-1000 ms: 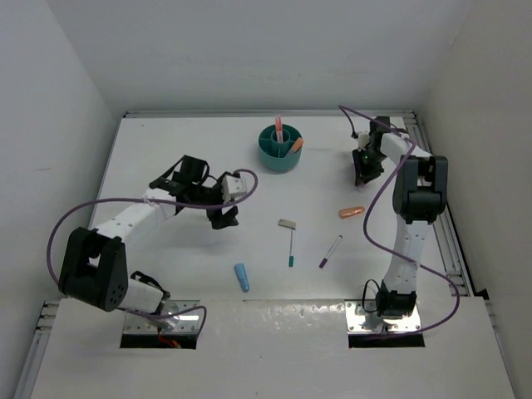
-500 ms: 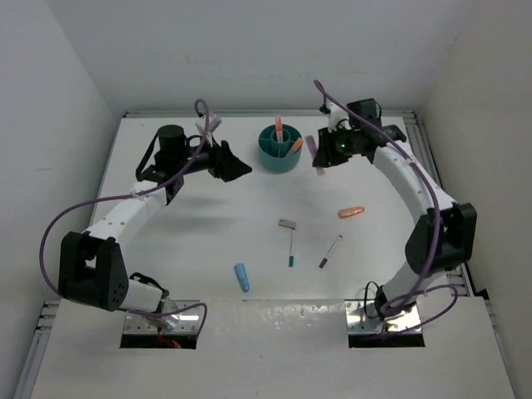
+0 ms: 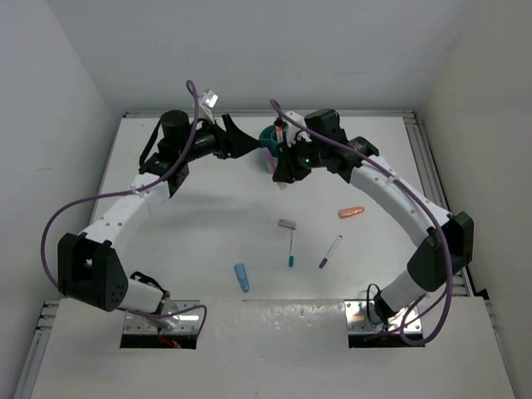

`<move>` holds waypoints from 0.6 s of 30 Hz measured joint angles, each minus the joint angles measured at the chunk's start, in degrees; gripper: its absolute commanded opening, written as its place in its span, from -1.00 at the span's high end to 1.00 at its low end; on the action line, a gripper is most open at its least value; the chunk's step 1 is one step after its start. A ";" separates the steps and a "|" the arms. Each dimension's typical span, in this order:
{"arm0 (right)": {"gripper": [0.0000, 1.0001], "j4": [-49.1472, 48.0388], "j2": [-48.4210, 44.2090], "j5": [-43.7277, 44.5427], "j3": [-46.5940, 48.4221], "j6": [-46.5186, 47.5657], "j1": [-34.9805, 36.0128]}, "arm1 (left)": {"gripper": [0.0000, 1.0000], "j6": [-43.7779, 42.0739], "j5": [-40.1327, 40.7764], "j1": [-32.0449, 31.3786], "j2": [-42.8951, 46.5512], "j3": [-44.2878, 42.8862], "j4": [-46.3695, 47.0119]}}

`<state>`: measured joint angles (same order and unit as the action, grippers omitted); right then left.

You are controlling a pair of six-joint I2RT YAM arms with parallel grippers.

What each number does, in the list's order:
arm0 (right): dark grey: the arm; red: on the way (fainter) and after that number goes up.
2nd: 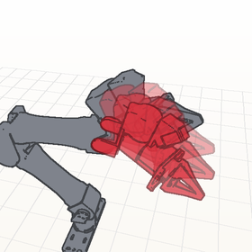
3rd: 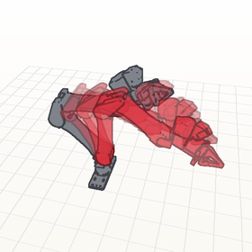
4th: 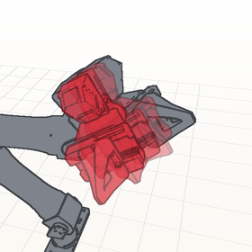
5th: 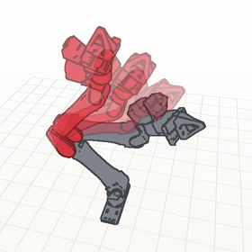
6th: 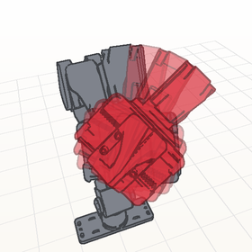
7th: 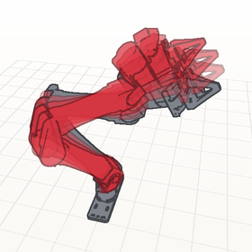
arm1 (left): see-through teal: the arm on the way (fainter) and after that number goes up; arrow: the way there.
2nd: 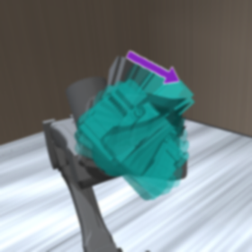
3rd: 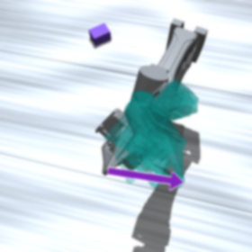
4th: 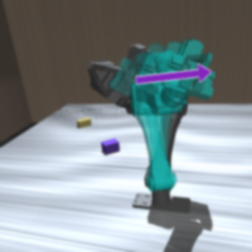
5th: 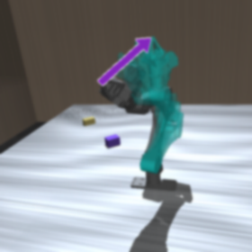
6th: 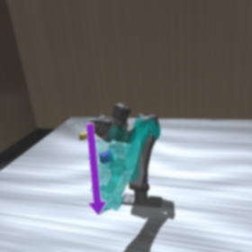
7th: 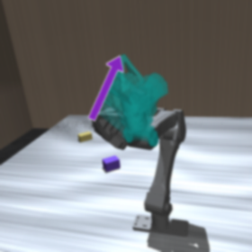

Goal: Sort the stationery into containers
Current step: Place the pen in the storage box.

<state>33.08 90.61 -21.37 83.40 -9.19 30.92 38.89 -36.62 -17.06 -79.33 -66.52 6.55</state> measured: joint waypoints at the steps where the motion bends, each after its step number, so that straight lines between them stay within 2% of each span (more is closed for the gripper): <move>1: 1.00 0.00 0.00 0.26 0.00 0.17 0.48 | -0.53 0.24 0.74 -0.35 -0.24 -0.11 -0.79; 9: 1.00 0.00 0.00 2.08 0.09 0.94 2.51 | -0.47 0.61 3.87 -2.67 -2.75 -0.42 -4.92; 18: 1.00 -0.07 -0.02 4.59 0.09 1.55 2.95 | -0.16 2.69 2.19 -2.75 -3.30 -0.39 -3.91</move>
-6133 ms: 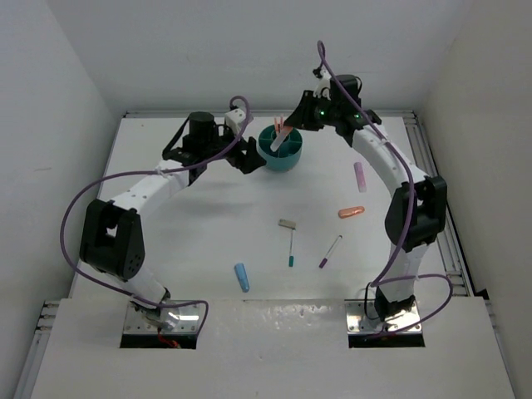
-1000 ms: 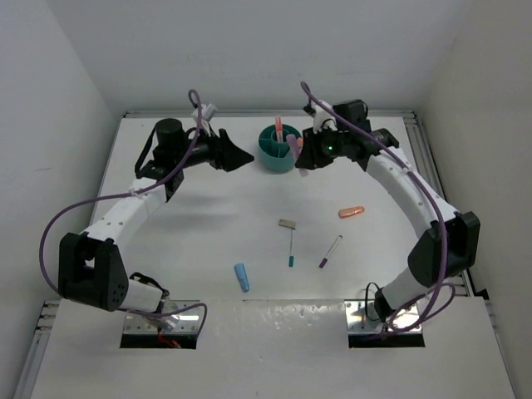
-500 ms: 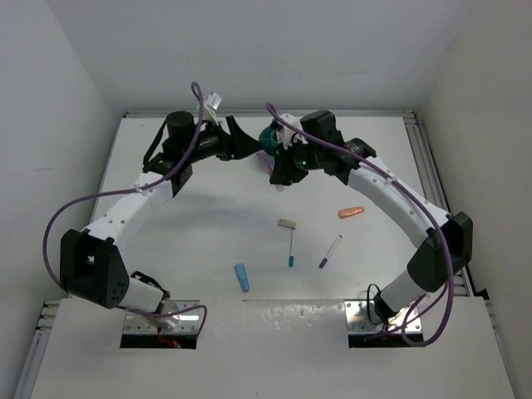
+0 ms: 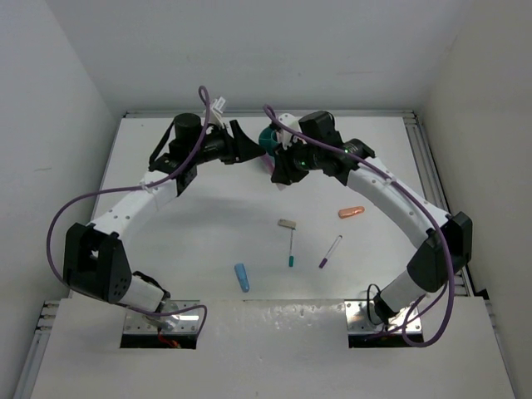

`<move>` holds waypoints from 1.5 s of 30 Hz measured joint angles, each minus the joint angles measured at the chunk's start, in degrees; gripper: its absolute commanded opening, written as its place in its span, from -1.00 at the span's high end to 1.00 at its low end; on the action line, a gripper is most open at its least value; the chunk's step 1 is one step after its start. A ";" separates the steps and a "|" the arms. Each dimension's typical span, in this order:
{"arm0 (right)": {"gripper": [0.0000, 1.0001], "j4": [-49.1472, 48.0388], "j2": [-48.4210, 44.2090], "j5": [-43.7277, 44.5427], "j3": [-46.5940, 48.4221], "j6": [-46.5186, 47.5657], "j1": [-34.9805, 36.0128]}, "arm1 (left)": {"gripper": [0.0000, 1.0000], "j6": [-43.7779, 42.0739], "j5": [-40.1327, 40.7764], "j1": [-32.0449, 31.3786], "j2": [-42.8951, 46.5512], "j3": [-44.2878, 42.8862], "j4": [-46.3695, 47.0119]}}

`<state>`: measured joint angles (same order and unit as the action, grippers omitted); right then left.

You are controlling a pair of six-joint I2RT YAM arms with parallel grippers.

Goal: Sort the stationery into containers
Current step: Place the pen in the storage box.

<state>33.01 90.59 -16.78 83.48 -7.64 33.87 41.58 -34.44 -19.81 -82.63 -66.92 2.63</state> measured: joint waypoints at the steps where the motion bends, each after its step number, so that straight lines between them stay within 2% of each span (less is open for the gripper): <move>1: 1.00 0.00 0.00 0.11 0.00 0.09 0.13 | -0.15 0.35 -0.35 0.00 -0.09 0.00 0.37; 7: 1.00 -0.02 0.00 0.33 0.00 0.13 1.18 | -0.11 2.23 -1.86 -0.31 -1.33 0.02 2.10; 13: 1.00 -0.04 0.00 0.35 0.00 0.13 1.22 | 0.03 2.95 -2.64 -1.36 -1.84 1.27 2.82; 15: 1.00 -0.04 0.00 0.44 0.00 0.13 1.22 | 0.11 3.06 -2.84 -1.64 -1.88 1.70 2.82; 18: 1.00 -0.02 0.00 0.68 0.00 0.13 1.22 | 0.43 3.39 -3.08 -1.86 -1.90 2.10 2.89; 19: 0.98 0.04 0.02 0.72 0.00 0.15 1.22 | 0.61 3.89 -3.34 -1.88 -1.90 2.12 3.15; 20: 0.62 0.02 0.04 1.03 0.00 0.26 1.22 | 0.79 4.26 -3.76 -1.95 -1.90 2.12 3.67; 21: 0.42 0.00 0.09 1.22 0.00 0.28 1.22 | 0.79 4.09 -3.93 -1.99 -1.90 2.08 4.17; 22: 0.08 0.04 0.09 1.42 0.00 0.31 1.25 | 0.95 3.85 -4.02 -2.03 -2.05 1.95 4.20; 23: -0.08 0.04 0.09 1.57 0.00 0.22 1.22 | 1.00 3.02 -4.24 -2.03 -2.58 1.27 3.69; 24: -0.20 0.04 0.09 1.60 0.00 0.15 1.05 | 1.00 1.09 -4.15 -2.12 -3.43 0.04 2.27; 27: -0.35 0.63 -0.02 1.16 0.22 -0.44 -1.03 | 1.00 -8.37 -1.01 -2.64 -8.52 -8.11 -5.11; 32: -0.36 2.86 -0.04 0.02 1.97 -2.05 -11.63 | 1.00 -26.16 8.72 -5.11 -17.14 -23.52 -13.73; 37: -0.36 4.39 -0.48 -1.46 2.08 -3.78 -22.67 | 1.00 -39.58 13.29 -7.85 -23.39 -31.17 -14.16; 40: -0.36 4.55 -1.92 -2.67 0.57 -4.76 -25.75 | 1.00 -46.47 12.85 -9.03 -27.67 -35.01 -14.73; 45: -0.36 4.57 -3.65 -5.09 -1.29 -6.40 -27.87 | 1.00 -52.57 11.69 -10.54 -33.70 -39.91 -15.32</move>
<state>37.58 86.94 -21.87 82.19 -14.04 6.00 -10.98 -22.74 -30.35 -116.33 -106.83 -12.69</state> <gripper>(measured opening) 0.679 0.303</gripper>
